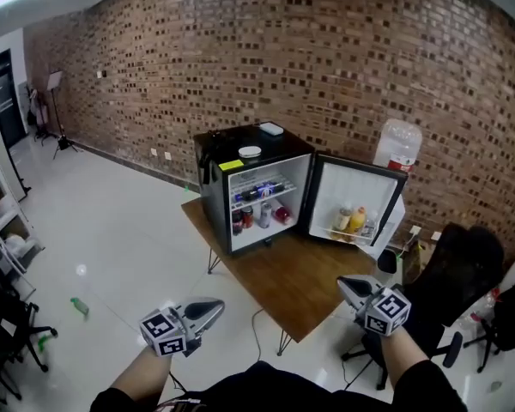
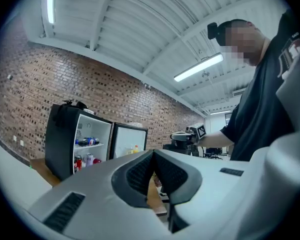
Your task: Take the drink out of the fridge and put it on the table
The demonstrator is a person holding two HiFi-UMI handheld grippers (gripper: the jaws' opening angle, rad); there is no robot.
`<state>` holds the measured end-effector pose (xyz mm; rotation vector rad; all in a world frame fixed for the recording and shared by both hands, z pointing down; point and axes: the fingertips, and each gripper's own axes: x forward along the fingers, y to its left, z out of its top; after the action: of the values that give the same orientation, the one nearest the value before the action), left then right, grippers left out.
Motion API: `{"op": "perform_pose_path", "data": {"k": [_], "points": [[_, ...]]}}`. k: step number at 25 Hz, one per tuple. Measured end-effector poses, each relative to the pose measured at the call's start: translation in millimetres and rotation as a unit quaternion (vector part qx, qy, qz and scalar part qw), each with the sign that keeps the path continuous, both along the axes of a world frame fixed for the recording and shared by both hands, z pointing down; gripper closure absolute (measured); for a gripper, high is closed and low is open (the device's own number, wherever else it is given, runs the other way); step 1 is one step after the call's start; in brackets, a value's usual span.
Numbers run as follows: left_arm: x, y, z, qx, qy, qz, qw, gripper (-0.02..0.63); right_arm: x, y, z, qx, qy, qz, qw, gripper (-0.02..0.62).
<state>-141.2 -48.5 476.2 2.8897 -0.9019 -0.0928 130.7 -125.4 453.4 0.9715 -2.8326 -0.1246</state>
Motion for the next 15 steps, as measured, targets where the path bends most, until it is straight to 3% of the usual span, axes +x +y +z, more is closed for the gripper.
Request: {"op": "perform_pose_path", "data": {"k": [3,5,8,15], "points": [[-37.9,-16.9,1.1,0.001,-0.005,0.007,1.0,0.609,-51.2,-35.2,-7.3,0.012,0.027,-0.004,1.0,0.572],[-56.1,-29.1,1.7,0.004,-0.008,0.007,0.9999,0.609,-81.7,-60.2,-9.2,0.019,0.042,-0.009,0.999,0.524],[-72.2,-44.7,2.0,0.003,-0.01,0.003,0.9999,0.609,-119.3,-96.2,-5.0,0.029,0.074,-0.023,0.997,0.502],[-78.8,-84.0,7.7,-0.013,-0.016,-0.022,0.9995,0.609,-154.0,-198.6,20.7,0.058,0.169,-0.038,0.983,0.352]]}}
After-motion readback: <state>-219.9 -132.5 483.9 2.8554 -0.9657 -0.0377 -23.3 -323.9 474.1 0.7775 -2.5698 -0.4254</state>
